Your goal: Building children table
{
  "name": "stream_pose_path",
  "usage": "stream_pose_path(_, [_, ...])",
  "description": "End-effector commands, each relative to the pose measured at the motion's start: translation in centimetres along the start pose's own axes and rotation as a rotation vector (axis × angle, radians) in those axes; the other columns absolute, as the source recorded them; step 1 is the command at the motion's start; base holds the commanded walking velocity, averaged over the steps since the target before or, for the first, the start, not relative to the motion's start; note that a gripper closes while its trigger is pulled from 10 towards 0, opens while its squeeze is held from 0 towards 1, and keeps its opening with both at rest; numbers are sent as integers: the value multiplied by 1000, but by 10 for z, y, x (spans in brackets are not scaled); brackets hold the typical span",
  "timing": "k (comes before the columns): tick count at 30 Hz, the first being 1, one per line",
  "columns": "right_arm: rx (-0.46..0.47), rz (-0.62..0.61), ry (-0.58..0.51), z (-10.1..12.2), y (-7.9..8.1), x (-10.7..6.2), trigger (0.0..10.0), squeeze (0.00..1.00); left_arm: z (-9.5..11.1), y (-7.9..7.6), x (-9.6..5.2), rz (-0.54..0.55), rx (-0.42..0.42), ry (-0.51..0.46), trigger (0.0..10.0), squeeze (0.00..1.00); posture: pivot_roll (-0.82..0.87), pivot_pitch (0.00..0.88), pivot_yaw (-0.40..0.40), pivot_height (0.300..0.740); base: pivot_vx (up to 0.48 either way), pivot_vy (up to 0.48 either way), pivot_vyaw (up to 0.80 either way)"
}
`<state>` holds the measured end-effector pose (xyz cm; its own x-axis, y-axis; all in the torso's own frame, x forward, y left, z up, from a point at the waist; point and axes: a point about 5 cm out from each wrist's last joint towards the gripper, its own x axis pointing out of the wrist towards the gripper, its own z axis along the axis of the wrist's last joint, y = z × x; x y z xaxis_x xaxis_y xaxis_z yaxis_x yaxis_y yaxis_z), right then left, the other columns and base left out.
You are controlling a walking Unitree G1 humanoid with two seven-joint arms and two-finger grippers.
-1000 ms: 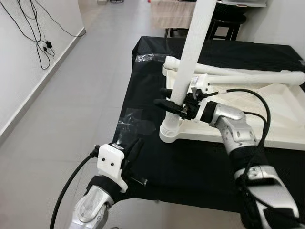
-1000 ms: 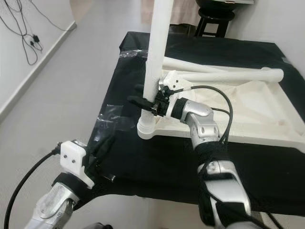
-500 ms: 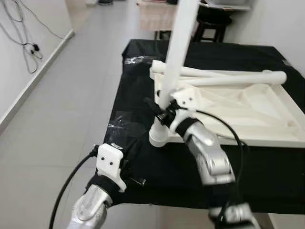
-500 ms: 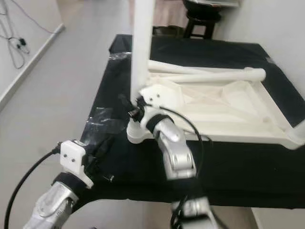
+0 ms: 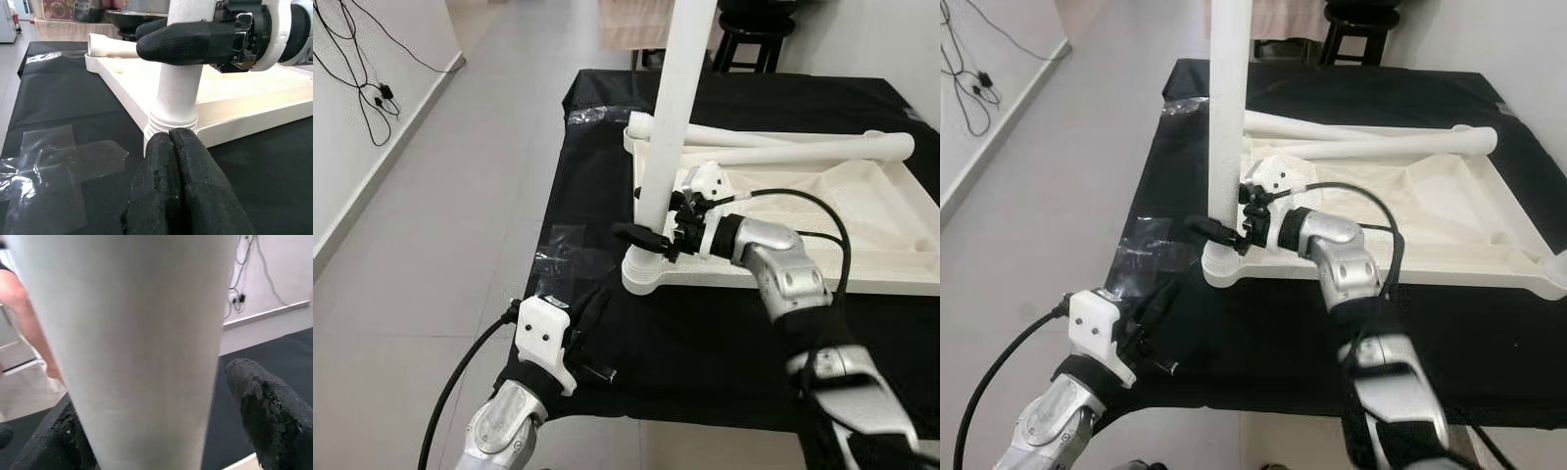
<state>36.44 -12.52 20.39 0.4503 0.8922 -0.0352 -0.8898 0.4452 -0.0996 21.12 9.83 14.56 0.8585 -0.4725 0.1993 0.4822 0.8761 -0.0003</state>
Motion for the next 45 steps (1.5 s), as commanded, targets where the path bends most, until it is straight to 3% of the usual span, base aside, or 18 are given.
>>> stream_pose_path(1, [14,11,-12,-2,-2,-1,10000,0,-2,-2,-1,6,-9,0,10000,0,67,112,-38,740,0,0,0])
stream_pose_path(2, [21,-4,-13,-1,-6,0,2588,0,-1,-2,-1,11,-1,1,10000,0,69,113,-38,740,0,0,0])
stream_pose_path(4, [25,-11,-15,-1,-9,1,2588,0,-1,-1,-1,14,5,2,10000,0,69,113,-38,740,0,0,0])
stream_pose_path(5, [25,-18,-11,-1,-11,1,0,0,-1,-1,-2,19,15,4,10000,0,84,122,-36,740,0,0,0])
stream_pose_path(18, [51,-131,0,-23,-20,-27,0,0,0,3,-3,48,43,14,10000,0,64,133,-27,740,0,0,0])
stream_pose_path(23, [41,-876,204,-69,-17,-55,0,0,0,5,-2,51,46,18,10000,0,31,139,-28,740,0,0,0])
stream_pose_path(26, [177,-825,207,-87,28,-45,0,0,0,7,-2,53,48,19,10000,0,24,150,-22,740,0,0,0])
stream_pose_path(27, [-4,-779,176,-72,44,-40,0,0,0,9,-1,52,53,19,10000,0,5,139,-8,740,0,0,0])
stream_pose_path(33, [19,-714,136,-68,29,-32,0,0,-2,10,1,50,38,21,10000,0,9,130,-19,740,0,0,0])
stream_pose_path(34, [29,-716,133,-66,22,-29,6980,0,-2,10,1,54,35,19,10000,0,11,132,-21,740,0,0,0])
stream_pose_path(35, [27,-735,137,-64,20,-28,6980,0,-2,10,1,57,34,18,10000,0,11,132,-20,740,0,0,0])
stream_pose_path(36, [29,-685,98,-57,20,-23,10000,0,-2,10,1,60,35,18,10000,0,10,132,-19,740,0,0,0])
stream_pose_path(38, [32,-649,72,-52,21,-19,10000,0,-2,10,1,61,36,19,10000,0,10,132,-19,740,0,0,0])
stream_pose_path(39, [36,-604,40,-44,23,-15,10000,1000,-3,11,1,62,37,20,10000,0,17,133,-22,740,0,0,0])
stream_pose_path(42, [22,-489,-38,-24,23,-8,10000,1000,-3,11,1,60,34,21,10000,0,19,134,-22,740,0,0,0])
stream_pose_path(43, [16,-407,-59,-16,22,-7,10000,827,-4,11,1,57,31,22,10000,0,21,132,-21,740,0,0,0])
stream_pose_path(44, [-10,-337,-74,-10,20,-6,10000,306,-4,11,1,55,29,23,10000,0,21,132,-21,740,0,0,0])
stream_pose_path(45, [-10,-337,-74,-10,20,-6,10000,306,-4,11,1,55,29,23,10000,0,21,132,-21,740,0,0,0])
